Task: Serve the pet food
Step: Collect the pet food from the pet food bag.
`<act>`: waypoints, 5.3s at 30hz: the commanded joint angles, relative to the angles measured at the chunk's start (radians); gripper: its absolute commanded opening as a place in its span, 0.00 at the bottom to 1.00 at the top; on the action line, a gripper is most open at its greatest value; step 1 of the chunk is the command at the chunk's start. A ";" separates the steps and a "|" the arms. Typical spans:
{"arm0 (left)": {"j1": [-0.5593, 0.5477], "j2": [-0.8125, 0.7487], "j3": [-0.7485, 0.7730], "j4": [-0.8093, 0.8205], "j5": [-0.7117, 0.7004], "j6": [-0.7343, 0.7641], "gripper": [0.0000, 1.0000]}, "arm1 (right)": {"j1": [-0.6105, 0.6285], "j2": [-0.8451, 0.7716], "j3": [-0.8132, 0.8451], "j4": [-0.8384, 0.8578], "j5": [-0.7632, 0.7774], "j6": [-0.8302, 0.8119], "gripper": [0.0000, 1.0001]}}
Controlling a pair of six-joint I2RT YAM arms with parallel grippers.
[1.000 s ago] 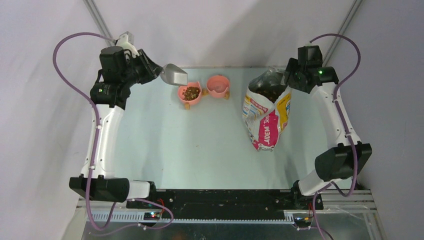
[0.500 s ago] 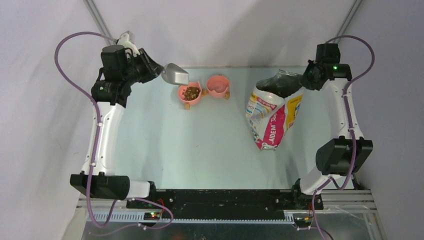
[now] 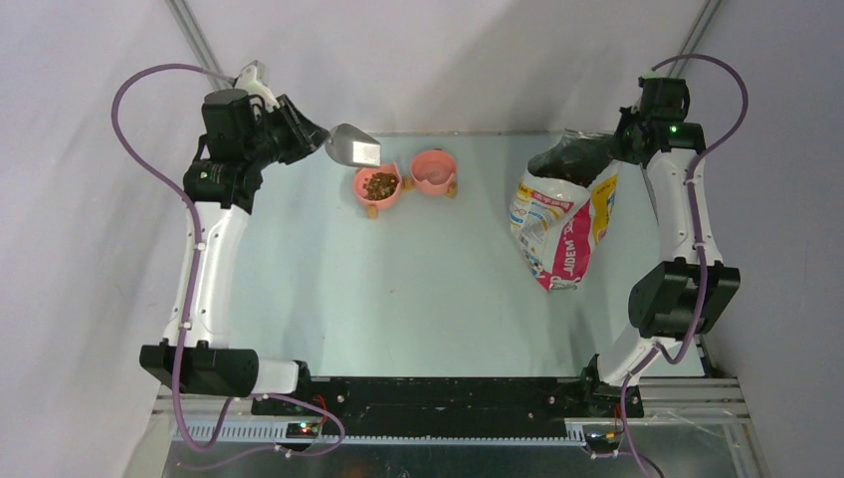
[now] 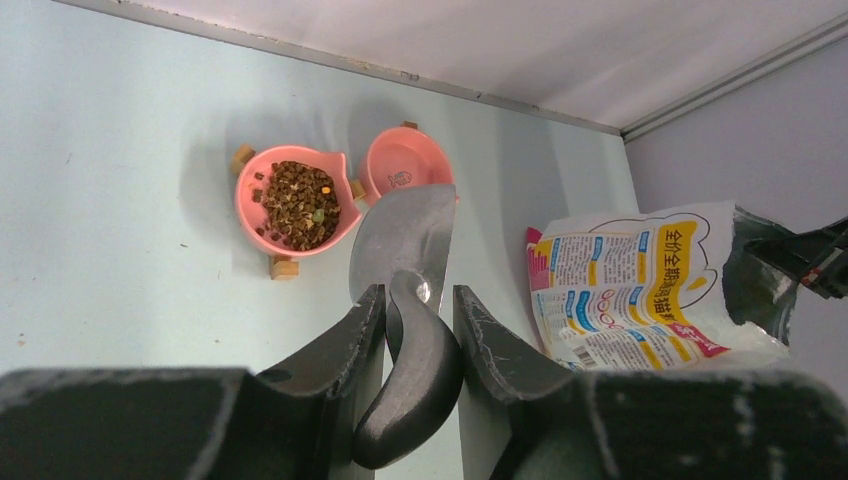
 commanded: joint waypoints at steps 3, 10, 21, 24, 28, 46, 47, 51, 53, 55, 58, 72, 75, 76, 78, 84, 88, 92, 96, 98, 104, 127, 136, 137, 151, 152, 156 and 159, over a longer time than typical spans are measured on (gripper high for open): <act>0.004 -0.024 -0.010 0.078 0.039 -0.034 0.00 | -0.004 -0.019 0.204 0.361 0.019 -0.044 0.00; 0.004 -0.018 -0.029 0.119 0.080 -0.063 0.00 | 0.210 -0.042 0.142 0.321 0.078 -0.027 0.00; -0.001 -0.071 -0.197 0.331 0.287 -0.125 0.00 | 0.589 -0.168 -0.248 0.415 0.138 0.139 0.00; -0.002 -0.100 -0.280 0.361 0.302 -0.128 0.00 | 0.695 -0.135 -0.326 0.420 0.184 0.142 0.00; -0.002 -0.148 -0.437 0.486 0.352 -0.180 0.00 | 0.748 -0.073 -0.406 0.438 0.185 0.201 0.00; -0.196 -0.181 -0.844 0.826 0.272 -0.298 0.00 | 0.818 -0.089 -0.320 0.290 0.264 0.142 0.00; -0.210 -0.170 -0.848 0.843 0.256 -0.325 0.00 | 0.820 -0.087 -0.320 0.282 0.268 0.139 0.00; -0.268 -0.106 -0.848 0.912 0.102 -0.322 0.00 | 0.826 -0.090 -0.345 0.265 0.247 0.178 0.00; -0.291 -0.067 -0.849 0.922 0.051 -0.314 0.00 | 0.828 -0.105 -0.375 0.263 0.227 0.207 0.00; -0.309 -0.035 -0.867 0.956 0.008 -0.324 0.00 | 0.829 -0.123 -0.403 0.248 0.217 0.231 0.00; -0.350 -0.013 -0.901 0.976 -0.077 -0.339 0.00 | 0.835 -0.146 -0.449 0.228 0.215 0.245 0.00; -0.446 0.148 -0.891 0.985 -0.267 -0.482 0.00 | 0.888 -0.216 -0.631 0.262 0.177 0.331 0.00; -0.447 0.225 -0.899 1.085 -0.176 -0.548 0.00 | 0.879 -0.229 -0.632 0.275 0.175 0.330 0.00; -0.447 0.234 -0.918 1.111 -0.142 -0.580 0.00 | 0.870 -0.237 -0.632 0.277 0.169 0.333 0.00; -0.447 0.243 -0.956 1.208 -0.117 -0.615 0.00 | 0.851 -0.247 -0.632 0.279 0.157 0.340 0.00; -0.447 0.131 -1.049 1.218 -0.147 -0.591 0.00 | 0.791 -0.274 -0.626 0.286 0.115 0.349 0.00; -0.448 0.024 -1.078 1.140 -0.206 -0.518 0.00 | 0.767 -0.284 -0.614 0.283 0.105 0.342 0.00; -0.447 -0.055 -1.095 1.104 -0.248 -0.425 0.00 | 0.752 -0.287 -0.607 0.283 0.100 0.344 0.00; -0.447 -0.094 -1.105 1.138 -0.214 -0.413 0.00 | 0.740 -0.289 -0.601 0.288 0.085 0.353 0.00; -0.447 -0.102 -1.112 1.159 -0.209 -0.429 0.00 | 0.736 -0.287 -0.598 0.293 0.076 0.357 0.00; -0.419 -0.132 -1.127 1.186 -0.198 -0.493 0.00 | 0.728 -0.284 -0.584 0.298 0.049 0.373 0.00; -0.405 -0.225 -1.273 1.615 -0.100 -0.221 0.00 | 0.685 -0.282 -0.533 0.292 -0.016 0.390 0.00; -0.453 -0.248 -1.242 1.614 -0.040 0.061 0.00 | 0.682 -0.281 -0.528 0.293 -0.014 0.389 0.00; -0.457 -0.250 -1.239 1.610 -0.031 0.092 0.00 | 0.683 -0.280 -0.527 0.294 -0.013 0.389 0.00; -0.462 -0.338 -1.274 1.511 -0.159 -0.145 0.00 | 0.685 -0.258 -0.499 0.279 -0.025 0.386 0.00; -0.461 -0.345 -1.254 1.442 -0.175 -0.155 0.00 | 0.682 -0.256 -0.497 0.279 -0.027 0.388 0.00; -0.432 -0.328 -1.160 1.196 -0.156 -0.267 0.00 | 0.678 -0.249 -0.493 0.279 -0.029 0.405 0.00; -0.385 -0.292 -1.159 1.192 -0.079 -0.407 0.00 | 0.676 -0.245 -0.490 0.282 -0.061 0.416 0.00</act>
